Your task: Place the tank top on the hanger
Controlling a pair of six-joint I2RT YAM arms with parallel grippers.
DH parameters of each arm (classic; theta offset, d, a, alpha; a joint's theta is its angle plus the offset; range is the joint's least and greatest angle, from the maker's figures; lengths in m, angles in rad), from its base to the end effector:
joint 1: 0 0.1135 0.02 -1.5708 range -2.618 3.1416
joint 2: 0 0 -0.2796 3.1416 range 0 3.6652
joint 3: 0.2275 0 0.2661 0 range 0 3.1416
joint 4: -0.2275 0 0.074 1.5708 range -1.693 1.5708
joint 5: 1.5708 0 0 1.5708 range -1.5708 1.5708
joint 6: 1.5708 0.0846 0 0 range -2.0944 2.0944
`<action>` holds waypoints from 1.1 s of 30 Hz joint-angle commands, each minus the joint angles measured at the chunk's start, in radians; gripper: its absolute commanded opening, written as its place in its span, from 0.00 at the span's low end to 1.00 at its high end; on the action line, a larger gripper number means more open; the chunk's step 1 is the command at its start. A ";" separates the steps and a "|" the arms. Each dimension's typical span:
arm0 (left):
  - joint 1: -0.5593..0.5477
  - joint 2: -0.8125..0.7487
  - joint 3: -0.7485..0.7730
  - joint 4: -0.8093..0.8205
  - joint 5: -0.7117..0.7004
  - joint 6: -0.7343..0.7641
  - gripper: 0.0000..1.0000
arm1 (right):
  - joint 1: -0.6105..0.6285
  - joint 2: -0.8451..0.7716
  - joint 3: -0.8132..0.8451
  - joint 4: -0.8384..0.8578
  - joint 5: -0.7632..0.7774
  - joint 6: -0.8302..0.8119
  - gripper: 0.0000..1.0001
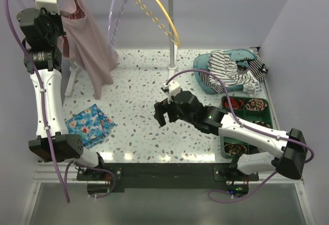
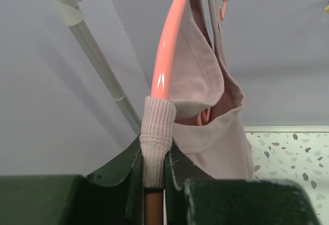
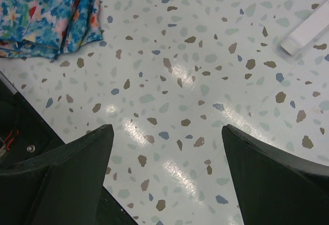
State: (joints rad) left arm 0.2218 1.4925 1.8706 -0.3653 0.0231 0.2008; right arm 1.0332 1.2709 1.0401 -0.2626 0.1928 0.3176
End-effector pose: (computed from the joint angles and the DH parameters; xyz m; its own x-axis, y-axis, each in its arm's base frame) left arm 0.3667 0.0807 0.5458 -0.0271 0.1983 -0.9798 -0.1959 0.9601 0.1997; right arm 0.1890 0.2853 0.3054 -0.4667 -0.1842 -0.8650 -0.6430 0.7422 0.1888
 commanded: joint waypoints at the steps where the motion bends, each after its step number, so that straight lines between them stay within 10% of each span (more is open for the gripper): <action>1: 0.045 0.009 0.056 0.121 0.040 -0.038 0.00 | 0.002 0.010 0.018 0.043 -0.030 0.006 0.90; 21: 0.148 0.080 -0.021 0.190 0.184 -0.201 0.02 | 0.001 0.016 0.023 0.013 -0.007 0.005 0.90; 27: 0.149 0.020 -0.041 0.197 0.130 -0.270 0.57 | 0.002 0.002 0.023 -0.001 0.008 0.003 0.90; 33: 0.151 -0.043 0.016 0.169 0.170 -0.316 0.83 | 0.002 -0.016 0.015 -0.010 0.019 0.003 0.90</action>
State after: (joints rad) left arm 0.3618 1.5372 1.8202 -0.2523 0.1646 -0.0612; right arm 1.0332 1.2877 1.0405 -0.2779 0.1913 0.3172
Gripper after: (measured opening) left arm 0.755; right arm 0.905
